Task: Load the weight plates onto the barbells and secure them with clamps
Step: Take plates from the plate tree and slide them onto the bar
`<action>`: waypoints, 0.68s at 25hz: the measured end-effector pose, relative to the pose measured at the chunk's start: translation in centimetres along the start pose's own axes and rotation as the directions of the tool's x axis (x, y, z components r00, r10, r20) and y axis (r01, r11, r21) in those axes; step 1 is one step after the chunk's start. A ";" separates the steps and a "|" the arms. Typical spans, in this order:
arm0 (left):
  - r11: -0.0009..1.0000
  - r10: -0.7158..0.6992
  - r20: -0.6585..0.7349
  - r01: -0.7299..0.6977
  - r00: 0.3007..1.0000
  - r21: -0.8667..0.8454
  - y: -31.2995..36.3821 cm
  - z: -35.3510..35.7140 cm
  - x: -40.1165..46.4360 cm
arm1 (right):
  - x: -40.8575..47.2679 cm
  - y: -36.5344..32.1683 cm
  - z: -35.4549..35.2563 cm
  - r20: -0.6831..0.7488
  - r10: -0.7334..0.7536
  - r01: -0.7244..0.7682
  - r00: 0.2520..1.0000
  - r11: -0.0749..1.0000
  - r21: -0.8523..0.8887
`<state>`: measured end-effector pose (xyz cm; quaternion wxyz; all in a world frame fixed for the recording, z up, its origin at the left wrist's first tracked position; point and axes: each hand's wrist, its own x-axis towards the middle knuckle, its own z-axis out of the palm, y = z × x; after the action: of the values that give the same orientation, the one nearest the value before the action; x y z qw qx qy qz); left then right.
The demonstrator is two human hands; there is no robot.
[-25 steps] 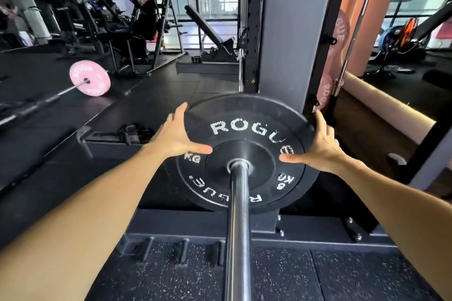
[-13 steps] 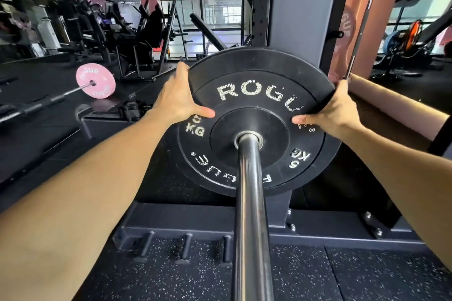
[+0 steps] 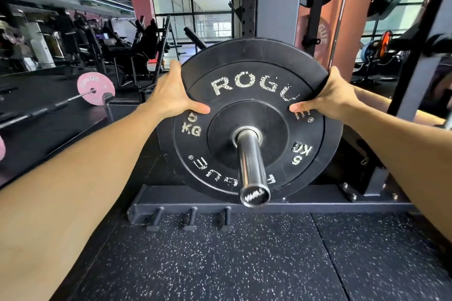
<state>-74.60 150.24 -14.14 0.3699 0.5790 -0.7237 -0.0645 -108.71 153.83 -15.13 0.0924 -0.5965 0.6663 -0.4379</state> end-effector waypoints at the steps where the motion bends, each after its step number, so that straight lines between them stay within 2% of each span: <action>1: 1.000 -0.002 0.005 0.002 1.000 -0.008 0.3 -0.7 -1.4 | -1.5 -0.4 -0.7 0.001 0.001 -0.001 1.000 1.000 -0.003; 11: 0.999 -0.034 0.054 0.034 0.998 0.006 2.6 -5.6 -12.2 | -13.9 -4.0 -6.9 0.037 0.010 -0.009 0.999 0.999 -0.032; 17: 1.000 -0.024 0.102 0.022 0.994 0.015 4.3 -8.4 -16.7 | -18.1 -5.2 -9.3 0.075 0.005 0.000 0.997 0.998 -0.067</action>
<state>-71.90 169.23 -13.52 0.3276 0.5858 -0.7354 -0.0935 -106.12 174.55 -13.20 0.0977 -0.6146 0.6774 -0.3923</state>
